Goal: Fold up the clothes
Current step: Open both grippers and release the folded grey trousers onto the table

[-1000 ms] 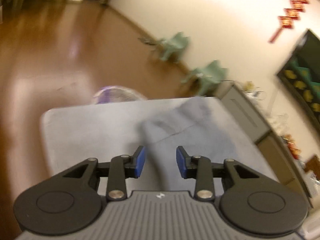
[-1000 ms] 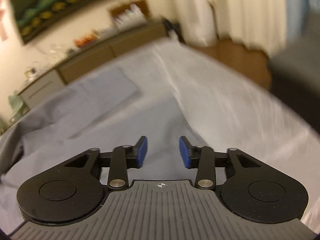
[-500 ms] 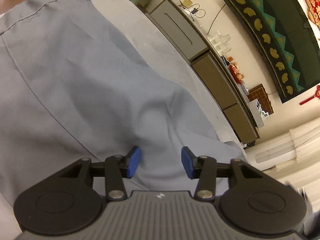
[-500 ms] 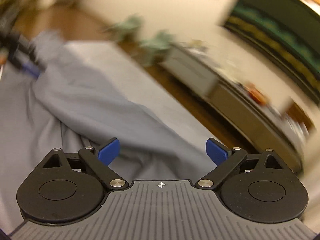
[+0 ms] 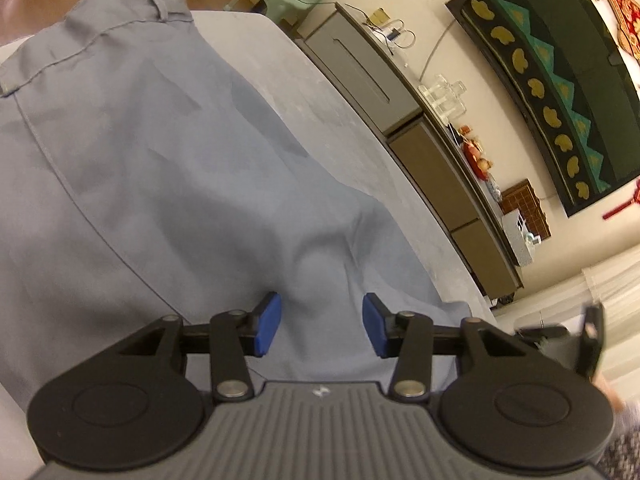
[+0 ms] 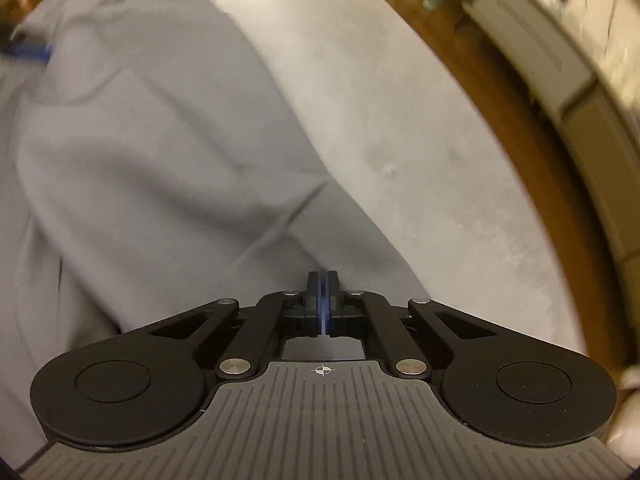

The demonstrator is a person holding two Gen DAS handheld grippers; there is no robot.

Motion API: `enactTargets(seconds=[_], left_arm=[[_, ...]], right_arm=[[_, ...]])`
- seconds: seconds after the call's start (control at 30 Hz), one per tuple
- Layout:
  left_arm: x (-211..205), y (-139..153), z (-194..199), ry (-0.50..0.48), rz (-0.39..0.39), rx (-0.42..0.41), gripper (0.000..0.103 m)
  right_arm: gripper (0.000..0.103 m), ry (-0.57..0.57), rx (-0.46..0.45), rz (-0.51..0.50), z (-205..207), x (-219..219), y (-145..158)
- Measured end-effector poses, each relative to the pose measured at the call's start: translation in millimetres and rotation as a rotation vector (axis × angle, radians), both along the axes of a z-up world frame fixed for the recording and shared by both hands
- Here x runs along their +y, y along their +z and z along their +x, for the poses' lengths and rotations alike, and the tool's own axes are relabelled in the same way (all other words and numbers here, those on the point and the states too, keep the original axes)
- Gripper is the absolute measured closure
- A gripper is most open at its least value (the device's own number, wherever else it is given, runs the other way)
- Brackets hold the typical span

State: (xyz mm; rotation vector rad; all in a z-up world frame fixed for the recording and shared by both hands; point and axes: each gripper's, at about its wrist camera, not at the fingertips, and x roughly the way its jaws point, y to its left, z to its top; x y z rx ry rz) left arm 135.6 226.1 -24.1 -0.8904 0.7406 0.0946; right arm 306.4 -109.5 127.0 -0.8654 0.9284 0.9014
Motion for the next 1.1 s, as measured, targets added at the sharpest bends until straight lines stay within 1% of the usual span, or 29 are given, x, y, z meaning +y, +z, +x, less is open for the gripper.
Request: enactTargets(seconds=[0.07, 0.13, 0.23, 0.27, 0.3, 0.33, 0.37, 0.4, 0.43, 0.47, 0.5, 0.57, 0.6, 0.67, 0.7, 0.73, 0.77, 0.83, 0.93, 0.97, 1.0, 1.03, 1.07, 1.1], left_arm=[[3.8, 1.4, -2.3, 0.022, -0.003, -0.005, 0.058], [6.6, 2.5, -4.8, 0.041, -0.016, -0.008, 0.058], [7.9, 3.2, -13.8, 0.063, -0.076, -0.026, 0.058], [5.0, 3.7, -16.4, 0.056, -0.088, -0.035, 0.057], [2.1, 4.3, -18.9, 0.050, -0.100, -0.044, 0.056], [-0.6, 3.8, -20.6, 0.043, -0.105, -0.046, 0.055], [-3.0, 1.9, -21.1, 0.036, -0.100, -0.038, 0.055], [-5.3, 0.0, -21.7, 0.028, -0.095, -0.029, 0.055], [-7.7, -1.9, -22.2, 0.021, -0.090, -0.021, 0.055], [-9.0, -4.5, -21.6, 0.016, -0.093, -0.013, 0.055], [-9.0, -7.0, -18.5, 0.015, -0.102, -0.008, 0.055], [-9.7, -8.7, -9.6, 0.011, -0.104, -0.002, 0.055], [-10.9, -7.7, -4.7, 0.005, -0.097, -0.004, 0.055], [-16.3, -3.8, 3.1, -0.022, -0.081, -0.020, 0.054], [-20.4, -2.0, 6.0, -0.036, -0.070, -0.027, 0.054], [-24.1, -1.0, 8.2, -0.049, -0.062, -0.031, 0.053], [-27.5, -0.8, 10.2, -0.062, -0.058, -0.033, 0.053], [-33.5, -1.7, 13.9, -0.084, -0.057, -0.031, 0.053], [-36.4, -4.5, 16.4, -0.096, -0.059, -0.026, 0.053], [-36.0, -5.1, 16.8, -0.098, -0.061, -0.026, 0.053], [-35.3, -5.5, 17.0, -0.097, -0.062, -0.026, 0.053], [-34.7, -5.8, 16.9, -0.096, -0.063, -0.026, 0.053], [-34.1, -5.7, 16.2, -0.096, -0.065, -0.027, 0.053], [-33.7, -5.5, 15.3, -0.096, -0.066, -0.029, 0.053]], right_arm=[[0.103, 0.039, -0.085, 0.022, -30.9, -6.0, 21.0], [0.103, 0.075, -0.147, 0.047, -68.8, -23.2, 41.3], [0.103, 0.097, -0.215, 0.033, -108.5, -37.0, 56.7], [0.090, 0.090, -0.256, 0.028, -116.2, -39.5, 57.6], [0.062, 0.074, -0.280, 0.027, -117.0, -42.9, 60.1], [0.047, 0.048, -0.298, 0.026, -111.2, -47.6, 60.4], [0.029, 0.009, -0.324, 0.028, -101.4, -53.9, 57.9], [0.025, -0.041, -0.348, 0.032, -92.4, -60.6, 53.5], [0.025, -0.103, -0.361, 0.034, -82.4, -68.0, 48.7], [0.025, -0.194, -0.343, 0.040, -69.2, -78.4, 43.3], [0.025, -0.312, -0.302, 0.062, -52.7, -92.9, 37.5], [0.024, -0.584, -0.179, 0.167, -18.2, -126.0, 26.5], [0.021, -0.724, -0.103, 0.242, -2.4, -144.7, 21.5], [0.018, -1.006, 0.078, 0.458, 25.1, -188.7, 10.2], [0.018, -1.110, 0.164, 0.570, 36.0, -206.5, 1.1], [0.018, -1.186, 0.233, 0.656, 46.2, -218.8, -9.0], [0.018, -1.228, 0.265, 0.690, 54.9, -221.8, -18.0], [0.018, -1.306, 0.288, 0.700, 71.7, -220.3, -33.3], [0.019, -1.403, 0.284, 0.673, 90.6, -207.5, -52.6], [0.031, -1.416, 0.270, 0.663, 94.3, -201.4, -57.7], [0.055, -1.402, 0.239, 0.651, 95.9, -193.5, -60.8], [0.068, -1.383, 0.216, 0.645, 95.9, -188.6, -62.3], [0.089, -1.354, 0.209, 0.656, 92.8, -188.5, -60.5], [0.095, -1.322, 0.192, 0.672, 88.3, -186.4, -57.3]])
